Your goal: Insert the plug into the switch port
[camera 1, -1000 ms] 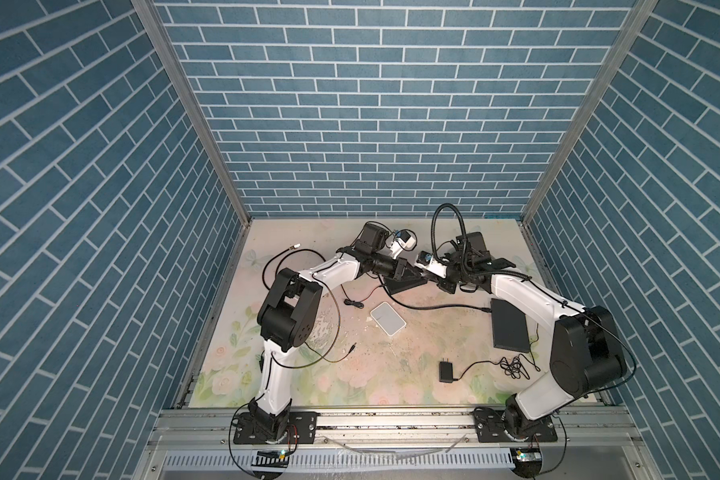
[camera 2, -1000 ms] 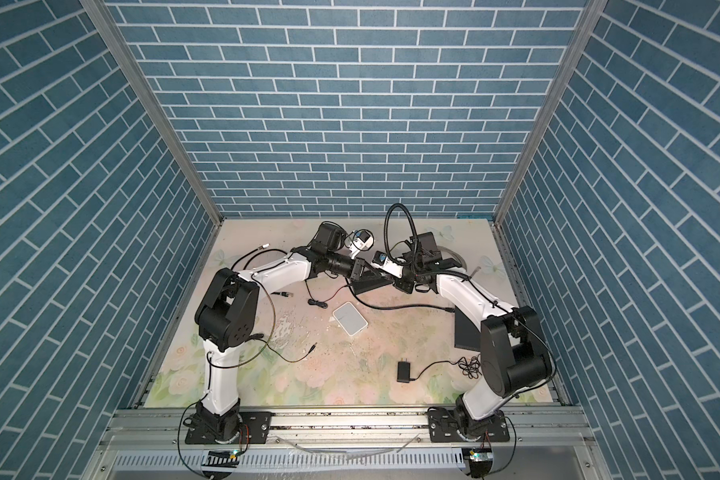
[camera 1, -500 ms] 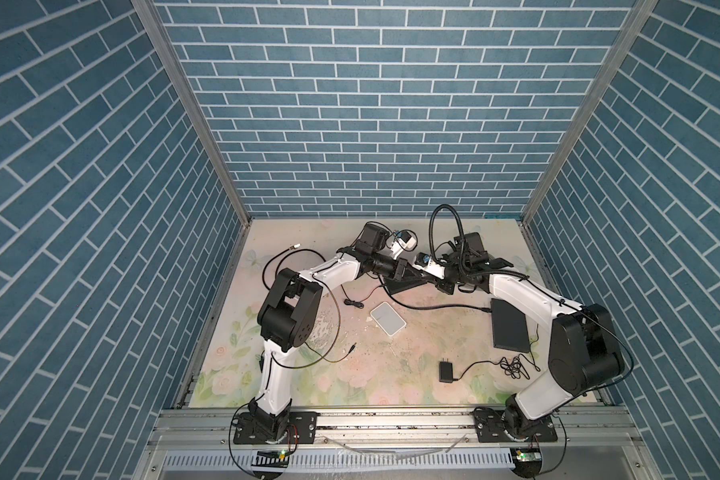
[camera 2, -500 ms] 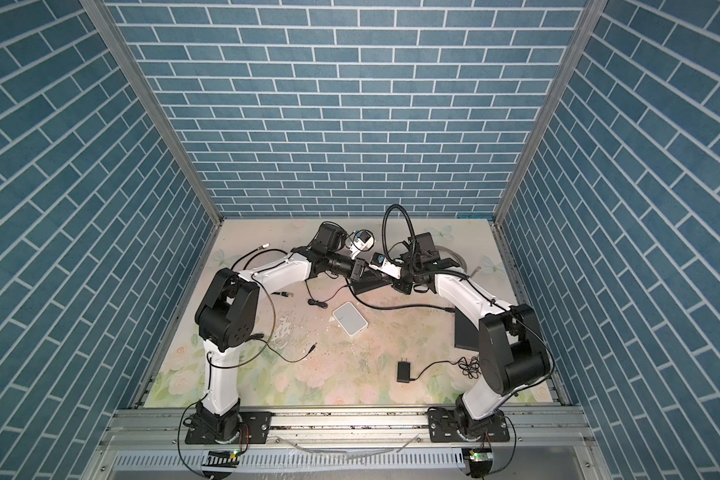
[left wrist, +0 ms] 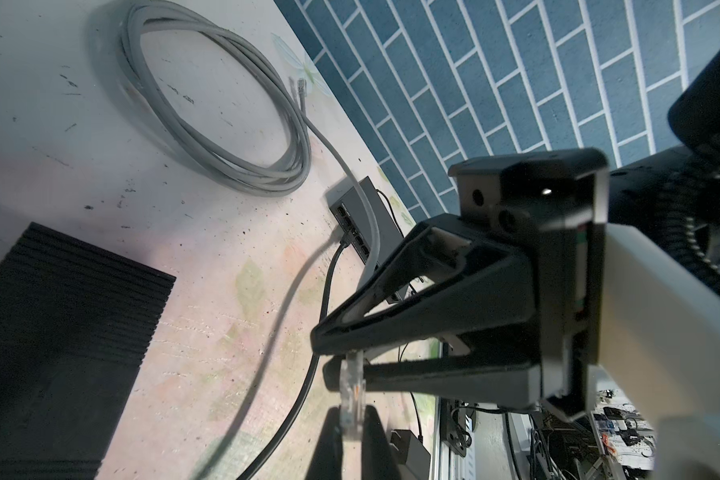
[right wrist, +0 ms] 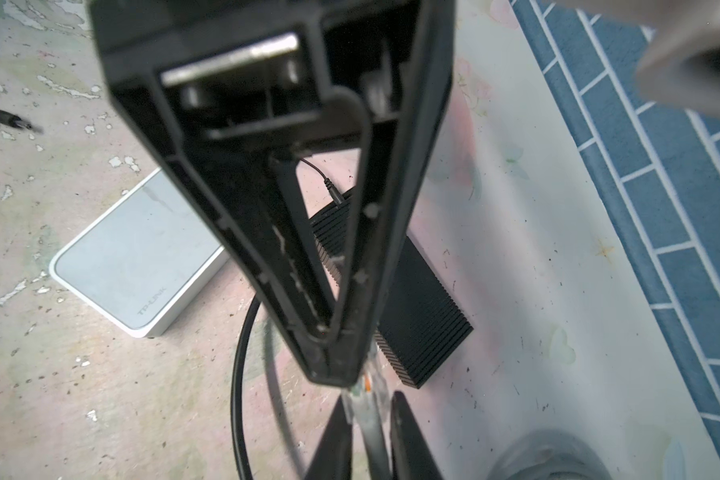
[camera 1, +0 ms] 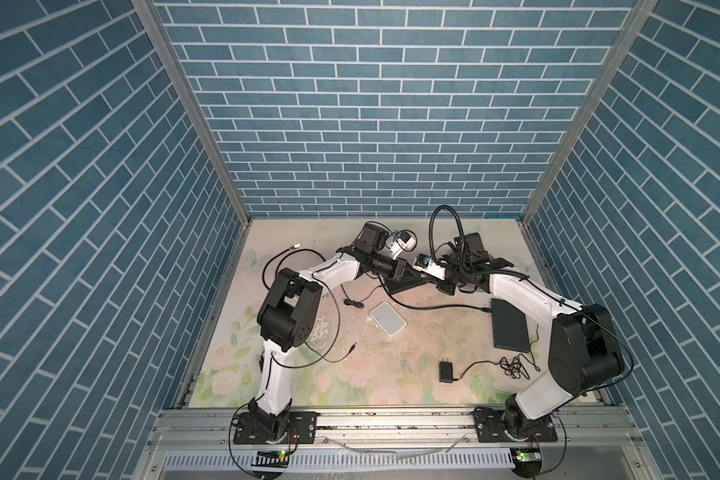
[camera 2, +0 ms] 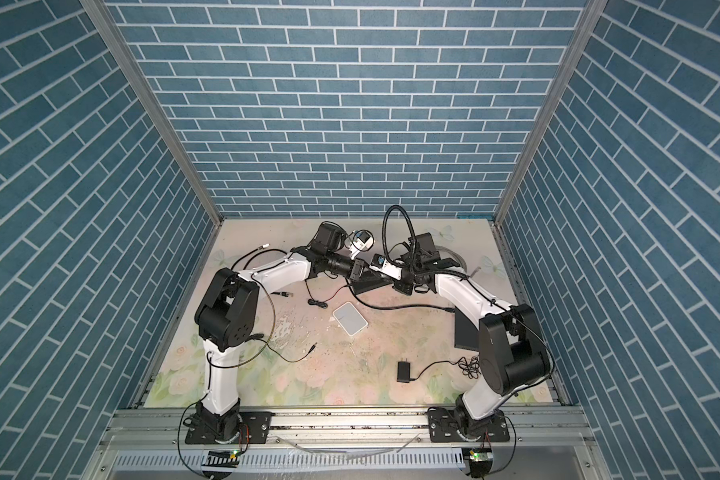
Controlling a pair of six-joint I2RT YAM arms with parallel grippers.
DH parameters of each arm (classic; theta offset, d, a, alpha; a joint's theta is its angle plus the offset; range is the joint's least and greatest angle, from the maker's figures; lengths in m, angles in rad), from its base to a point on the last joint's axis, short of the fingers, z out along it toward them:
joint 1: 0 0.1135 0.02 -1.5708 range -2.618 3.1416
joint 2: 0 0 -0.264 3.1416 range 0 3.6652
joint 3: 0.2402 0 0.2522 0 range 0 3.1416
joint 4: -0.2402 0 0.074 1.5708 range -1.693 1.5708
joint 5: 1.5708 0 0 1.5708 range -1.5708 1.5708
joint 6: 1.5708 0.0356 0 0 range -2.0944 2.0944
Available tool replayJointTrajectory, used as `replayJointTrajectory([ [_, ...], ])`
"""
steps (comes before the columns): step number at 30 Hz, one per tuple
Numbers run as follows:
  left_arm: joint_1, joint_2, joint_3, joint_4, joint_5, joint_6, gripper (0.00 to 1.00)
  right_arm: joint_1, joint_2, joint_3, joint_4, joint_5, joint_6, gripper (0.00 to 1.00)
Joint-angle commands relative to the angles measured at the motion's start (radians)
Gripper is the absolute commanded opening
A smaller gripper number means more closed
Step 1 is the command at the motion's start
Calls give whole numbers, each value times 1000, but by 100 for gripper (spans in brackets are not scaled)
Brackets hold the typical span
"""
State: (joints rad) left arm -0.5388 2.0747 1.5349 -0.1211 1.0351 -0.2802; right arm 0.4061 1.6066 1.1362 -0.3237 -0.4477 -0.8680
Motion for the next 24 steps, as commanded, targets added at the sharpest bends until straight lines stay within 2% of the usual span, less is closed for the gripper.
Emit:
replayJointTrajectory([
  [1,9,-1,-1,-5,3,15,0,-1,-9,47,-39,-25,-42,14],
  [11,9,2,0,0,-28,-3,0,-1,-3,54,-48,-30,-39,8],
  [16,23,-23,-17,38,-108,-33,10,-6,14,53,-60,-10,-34,6],
  [21,68,-81,-82,82,-238,-63,13,-38,36,32,-35,-21,1,7],
  [24,76,-120,-116,22,-395,-22,14,-67,67,28,-17,-21,26,7],
])
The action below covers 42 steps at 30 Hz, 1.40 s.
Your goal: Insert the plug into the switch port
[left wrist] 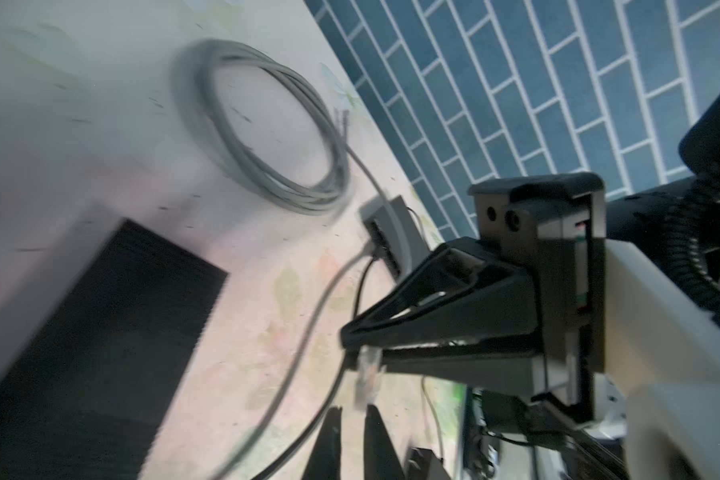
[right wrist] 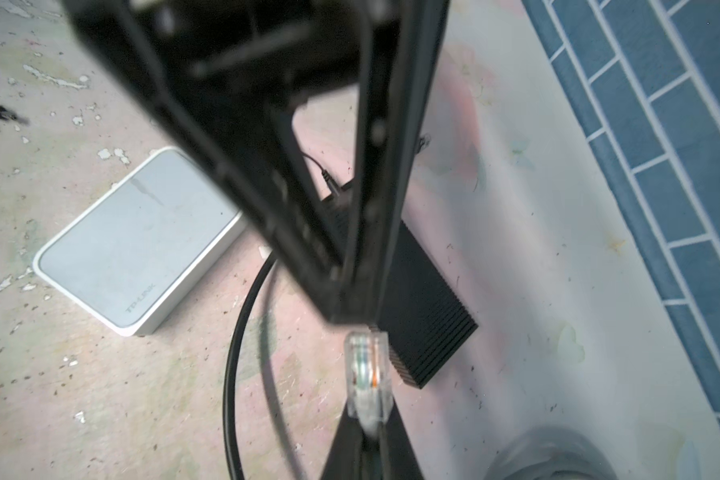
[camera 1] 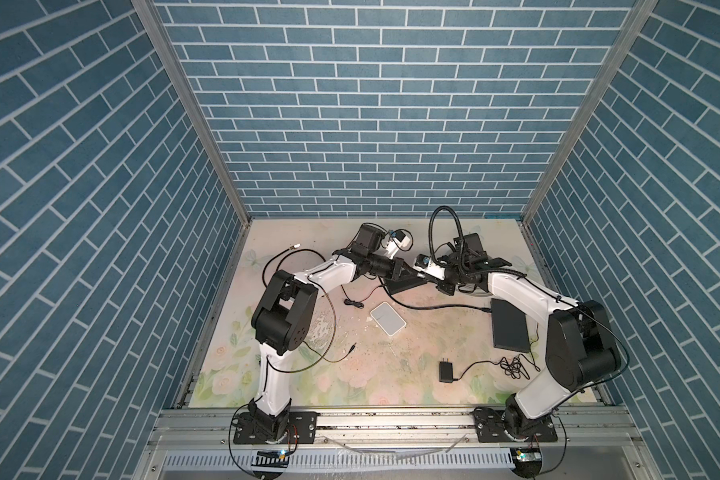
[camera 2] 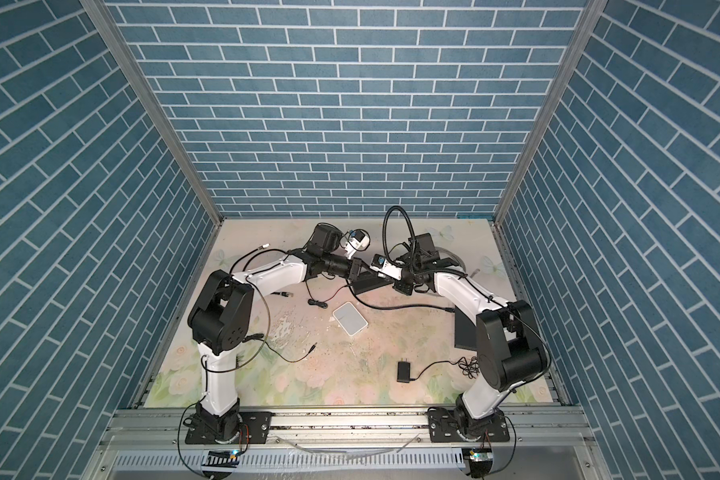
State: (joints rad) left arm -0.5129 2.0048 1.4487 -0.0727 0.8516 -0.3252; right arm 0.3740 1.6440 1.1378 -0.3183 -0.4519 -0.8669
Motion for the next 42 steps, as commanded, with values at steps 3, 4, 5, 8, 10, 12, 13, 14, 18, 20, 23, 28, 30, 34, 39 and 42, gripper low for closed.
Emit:
replayJointTrajectory([
  [3,39,-71,-69,-84,-330,56,14,-67,70,33,-4,-33,54,7],
  [4,36,-77,-87,-78,-344,51,13,-74,81,34,4,-34,64,7],
  [5,28,-80,-100,-85,-363,53,13,-82,96,35,16,-30,79,7],
  [8,-25,-68,-99,-152,-455,79,14,-105,164,75,32,-12,136,8],
  [10,-58,-51,-101,-151,-481,58,14,-113,229,127,34,6,181,7],
  [12,-85,-30,-88,-157,-476,43,14,-113,275,187,23,46,218,7],
  [13,-98,-16,-76,-173,-477,43,14,-115,293,217,23,61,249,7],
  [14,-108,-8,-66,-191,-481,47,14,-117,308,241,28,65,271,7],
  [18,-139,6,-59,-222,-476,60,14,-119,407,391,-18,102,348,7],
  [20,-142,18,-68,-207,-467,38,15,-117,453,459,-48,131,376,7],
  [23,-142,39,-82,-174,-511,-7,16,-115,500,538,-86,127,403,7],
  [28,-141,90,-52,-161,-543,-38,20,-105,594,661,-168,74,422,8],
  [30,-141,101,-47,-159,-570,-48,19,-94,630,722,-224,52,403,8],
  [34,-136,95,-56,-151,-638,-51,19,-76,668,789,-289,19,361,8],
  [39,-118,94,-50,-141,-644,-60,19,-62,737,873,-306,-61,348,9],
  [42,-112,88,-45,-141,-669,-67,19,-36,781,924,-345,-48,325,9],
])
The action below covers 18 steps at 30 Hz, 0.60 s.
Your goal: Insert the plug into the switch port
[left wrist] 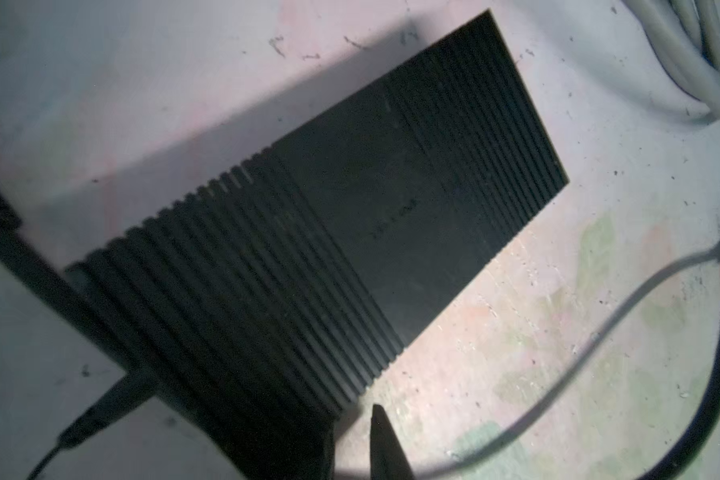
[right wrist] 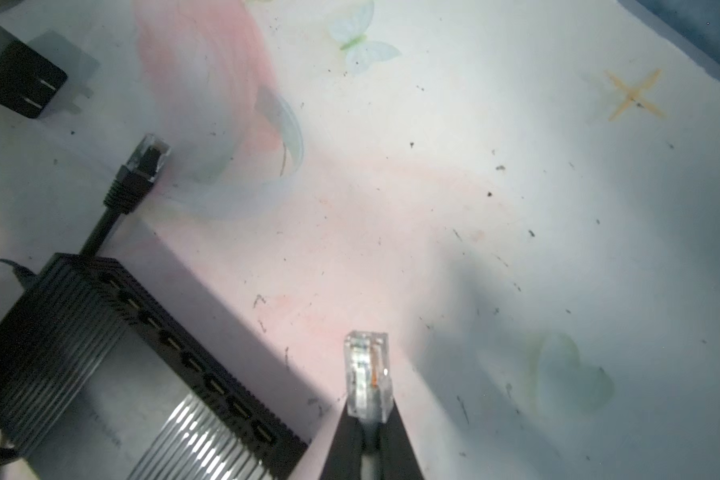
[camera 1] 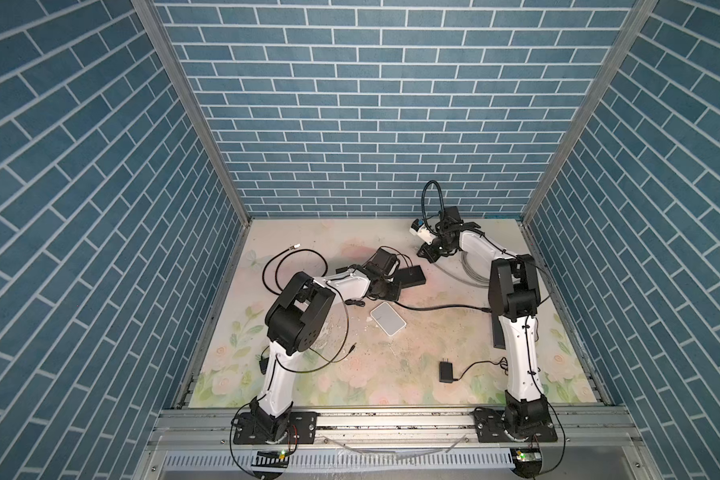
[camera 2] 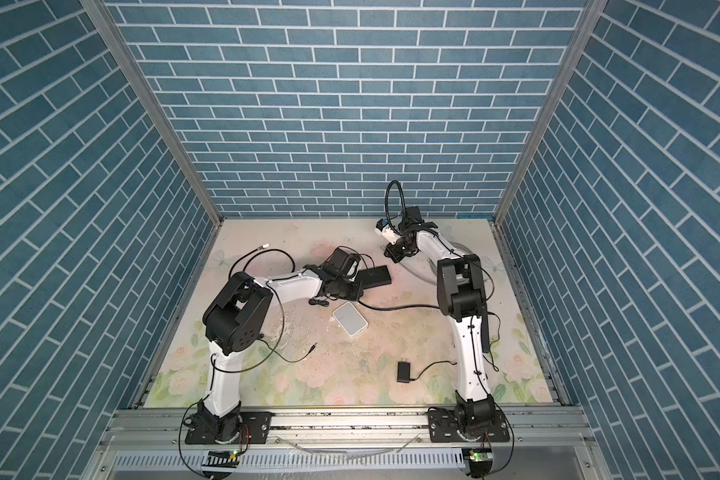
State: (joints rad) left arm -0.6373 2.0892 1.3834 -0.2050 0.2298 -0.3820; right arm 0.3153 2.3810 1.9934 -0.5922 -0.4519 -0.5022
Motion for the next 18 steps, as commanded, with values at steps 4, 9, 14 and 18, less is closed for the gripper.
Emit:
replayJointTrajectory([
  [4,18,16,44,-14,-80,-12,19,36,66,73,-100,-53,-50,9],
  [9,34,42,82,-7,-96,-13,19,36,17,-11,-98,-107,-61,9],
  [14,59,94,165,-19,-104,-6,19,37,-40,-93,-112,-165,-55,9],
  [18,78,146,246,-48,-119,12,19,37,-95,-193,-55,-195,-17,8],
])
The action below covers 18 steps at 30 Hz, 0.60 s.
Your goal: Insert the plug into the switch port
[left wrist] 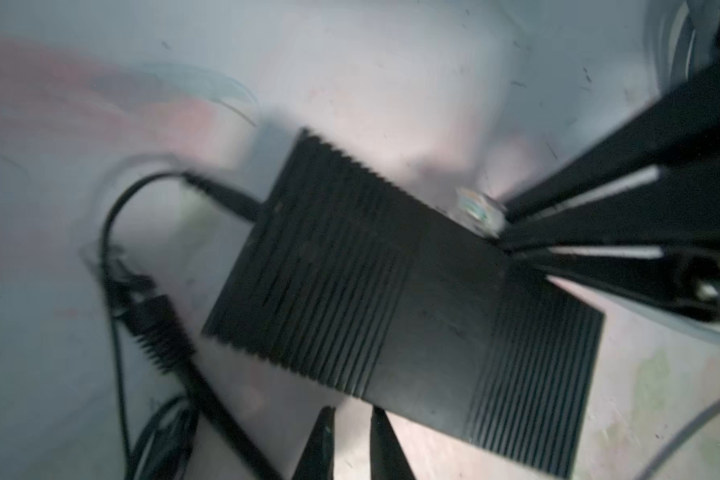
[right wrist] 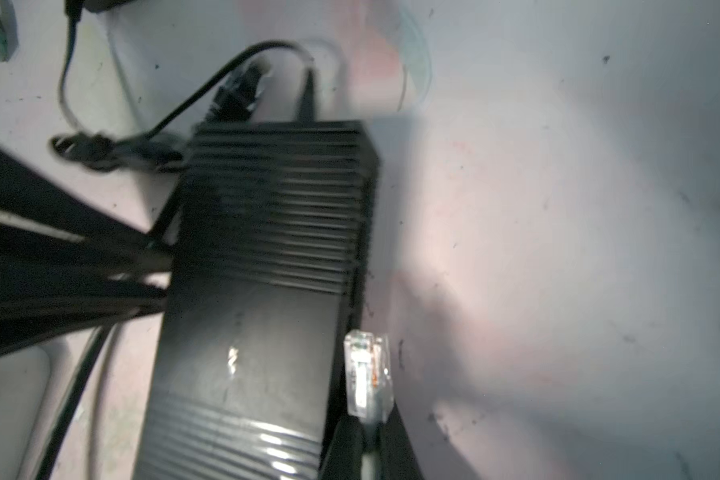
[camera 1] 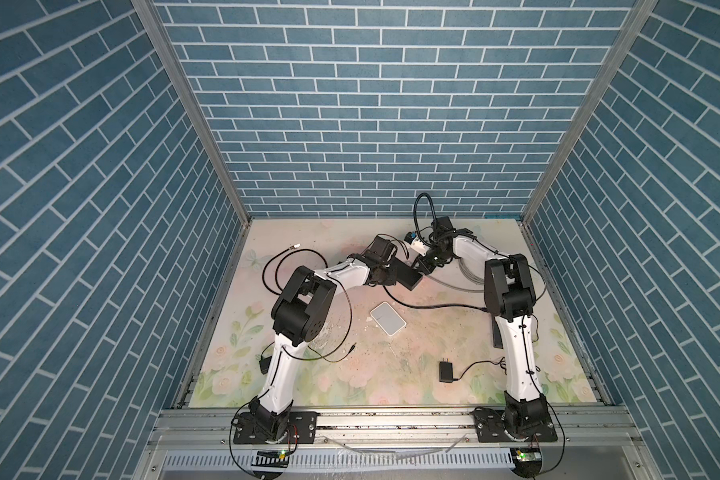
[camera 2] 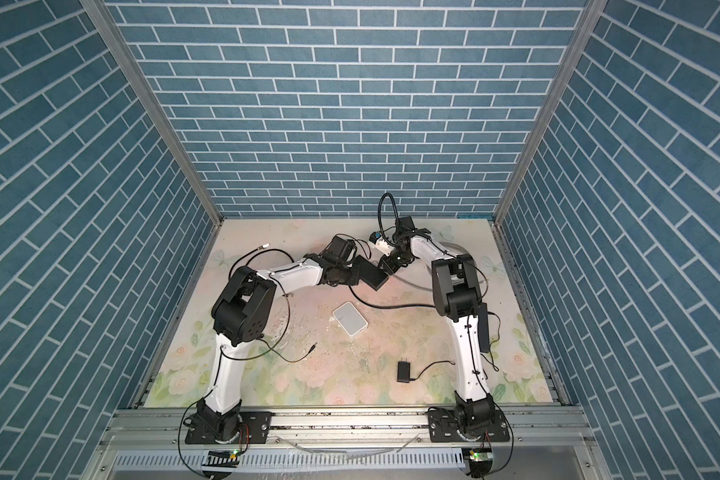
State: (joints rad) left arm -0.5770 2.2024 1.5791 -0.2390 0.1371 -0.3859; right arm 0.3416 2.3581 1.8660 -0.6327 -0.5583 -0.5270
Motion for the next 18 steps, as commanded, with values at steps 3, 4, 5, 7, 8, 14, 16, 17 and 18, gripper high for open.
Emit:
replayJointTrajectory([
  [3,31,56,82,-18,-28,18,19,11,-124,-157,63,-125,43,8],
  [4,32,60,91,-24,-33,20,19,11,-140,-182,87,-136,56,8],
  [5,33,62,98,-29,-40,22,19,13,-155,-204,104,-152,66,8],
  [7,37,63,104,-19,-32,23,19,14,-174,-235,134,-176,86,8],
  [8,40,66,106,-3,-16,25,19,17,-192,-247,143,-189,91,9],
  [14,36,116,188,-3,92,64,20,24,-179,-250,156,-204,111,8],
  [16,35,114,171,30,107,74,20,21,-185,-254,153,-201,108,8],
  [17,38,111,158,40,100,81,20,17,-191,-253,150,-195,103,8],
  [18,42,109,153,32,91,89,21,11,-200,-253,141,-180,94,8],
])
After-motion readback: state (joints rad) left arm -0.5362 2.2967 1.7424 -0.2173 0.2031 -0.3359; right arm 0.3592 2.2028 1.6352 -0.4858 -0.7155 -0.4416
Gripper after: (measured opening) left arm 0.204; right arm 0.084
